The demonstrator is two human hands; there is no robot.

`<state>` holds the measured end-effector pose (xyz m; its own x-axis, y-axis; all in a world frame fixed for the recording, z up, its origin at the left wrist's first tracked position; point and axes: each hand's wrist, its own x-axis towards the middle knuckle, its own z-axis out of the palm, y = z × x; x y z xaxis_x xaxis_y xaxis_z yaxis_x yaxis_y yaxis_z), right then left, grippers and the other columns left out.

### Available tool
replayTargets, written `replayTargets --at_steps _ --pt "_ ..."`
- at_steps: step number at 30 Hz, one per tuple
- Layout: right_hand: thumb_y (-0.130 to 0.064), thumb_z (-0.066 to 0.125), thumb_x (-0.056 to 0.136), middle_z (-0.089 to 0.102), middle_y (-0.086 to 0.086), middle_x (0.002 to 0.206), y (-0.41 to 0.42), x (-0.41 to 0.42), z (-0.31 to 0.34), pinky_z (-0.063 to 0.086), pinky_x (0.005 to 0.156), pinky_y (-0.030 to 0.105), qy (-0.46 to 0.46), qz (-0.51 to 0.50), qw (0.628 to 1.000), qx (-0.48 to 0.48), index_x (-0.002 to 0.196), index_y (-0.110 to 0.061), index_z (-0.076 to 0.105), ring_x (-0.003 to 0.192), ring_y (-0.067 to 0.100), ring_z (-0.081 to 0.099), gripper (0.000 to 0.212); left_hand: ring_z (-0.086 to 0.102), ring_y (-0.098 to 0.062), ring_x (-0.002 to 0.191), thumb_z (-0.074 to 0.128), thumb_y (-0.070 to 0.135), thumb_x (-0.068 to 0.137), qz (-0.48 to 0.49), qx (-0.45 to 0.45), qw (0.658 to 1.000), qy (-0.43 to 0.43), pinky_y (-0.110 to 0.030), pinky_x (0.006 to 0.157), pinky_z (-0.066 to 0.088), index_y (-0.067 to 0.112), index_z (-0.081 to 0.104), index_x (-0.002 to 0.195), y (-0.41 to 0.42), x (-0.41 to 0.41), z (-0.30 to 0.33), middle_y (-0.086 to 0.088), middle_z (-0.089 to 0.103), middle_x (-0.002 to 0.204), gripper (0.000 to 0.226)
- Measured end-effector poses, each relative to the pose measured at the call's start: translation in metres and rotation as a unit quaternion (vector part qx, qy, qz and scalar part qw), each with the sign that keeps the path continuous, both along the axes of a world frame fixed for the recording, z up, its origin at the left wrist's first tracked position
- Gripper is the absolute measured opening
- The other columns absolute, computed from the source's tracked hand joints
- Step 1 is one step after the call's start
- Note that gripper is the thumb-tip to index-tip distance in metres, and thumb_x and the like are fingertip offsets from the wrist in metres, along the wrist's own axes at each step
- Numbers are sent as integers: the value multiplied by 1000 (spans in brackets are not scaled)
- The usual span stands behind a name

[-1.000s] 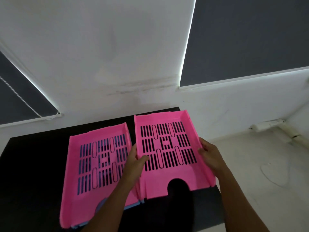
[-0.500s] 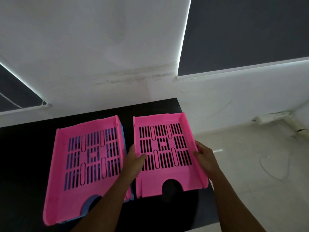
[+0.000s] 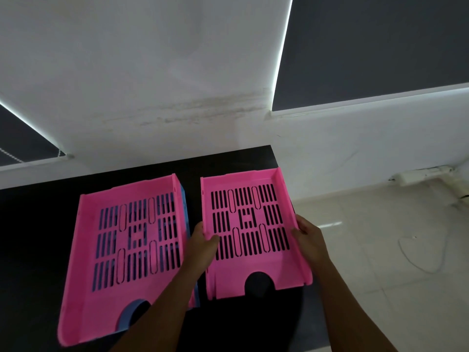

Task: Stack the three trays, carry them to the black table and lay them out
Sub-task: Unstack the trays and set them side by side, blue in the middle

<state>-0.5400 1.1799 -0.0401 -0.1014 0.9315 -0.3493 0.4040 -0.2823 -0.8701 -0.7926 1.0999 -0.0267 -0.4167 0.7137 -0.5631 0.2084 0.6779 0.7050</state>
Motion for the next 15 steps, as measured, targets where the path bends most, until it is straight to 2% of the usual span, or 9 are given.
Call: replayTargets --at_steps 2,4,6,8,10,13,14,15 --pt "-17 54 97 74 -20 95 0 0 -1 52 64 13 -8 -7 1000 1 116 -44 63 78 -2 72 35 55 -16 120 56 23 93 1 9 1000 0 -30 94 46 19 19 154 -1 0 0 -8 37 156 72" --pt "-13 53 95 74 -24 86 1 -1 -1 51 53 9 -15 -19 1000 6 113 -42 64 75 -8 71 36 51 -23 130 55 19 92 4 19 1000 -13 -42 106 45 19 23 153 -1 0 0 -9 42 153 69" --pt "-12 52 94 74 -28 81 0 -4 2 49 50 4 -15 -37 999 15 106 -43 66 74 -11 69 36 54 -23 126 55 16 92 10 32 999 -27 -46 105 47 18 30 150 -2 -2 2 -8 49 147 64" --pt "-17 50 94 73 -29 83 -2 -9 9 53 49 9 -23 -51 998 25 98 -47 67 72 -8 70 34 63 -15 112 54 14 92 12 49 998 -32 -35 90 56 18 38 146 -4 -3 6 -5 59 136 56" --pt "-22 50 95 71 -33 81 -3 -15 14 51 48 9 -26 -65 997 40 92 -45 68 70 -11 69 30 68 -7 97 53 12 91 6 70 997 -25 -22 73 55 20 48 137 -5 -5 11 -1 67 123 47" --pt "-22 50 95 64 -45 75 -6 -24 22 41 43 -1 -16 -95 993 71 109 -34 61 69 -25 61 21 66 9 86 53 14 91 -1 94 995 -18 -15 67 51 25 54 127 -6 -10 16 9 69 111 38" --pt "-21 50 95 67 -40 76 -7 -26 24 45 45 1 -17 -102 992 77 114 -34 59 70 -20 64 25 61 22 81 53 15 91 -3 104 994 -14 -8 63 47 27 53 127 -6 -12 17 18 66 105 38" --pt "-21 49 95 72 -30 80 -9 -30 27 54 50 9 -19 -105 991 77 111 -34 65 71 -10 70 26 52 33 76 54 15 91 1 112 994 -10 -3 57 42 29 49 131 -7 -14 19 27 59 99 42"
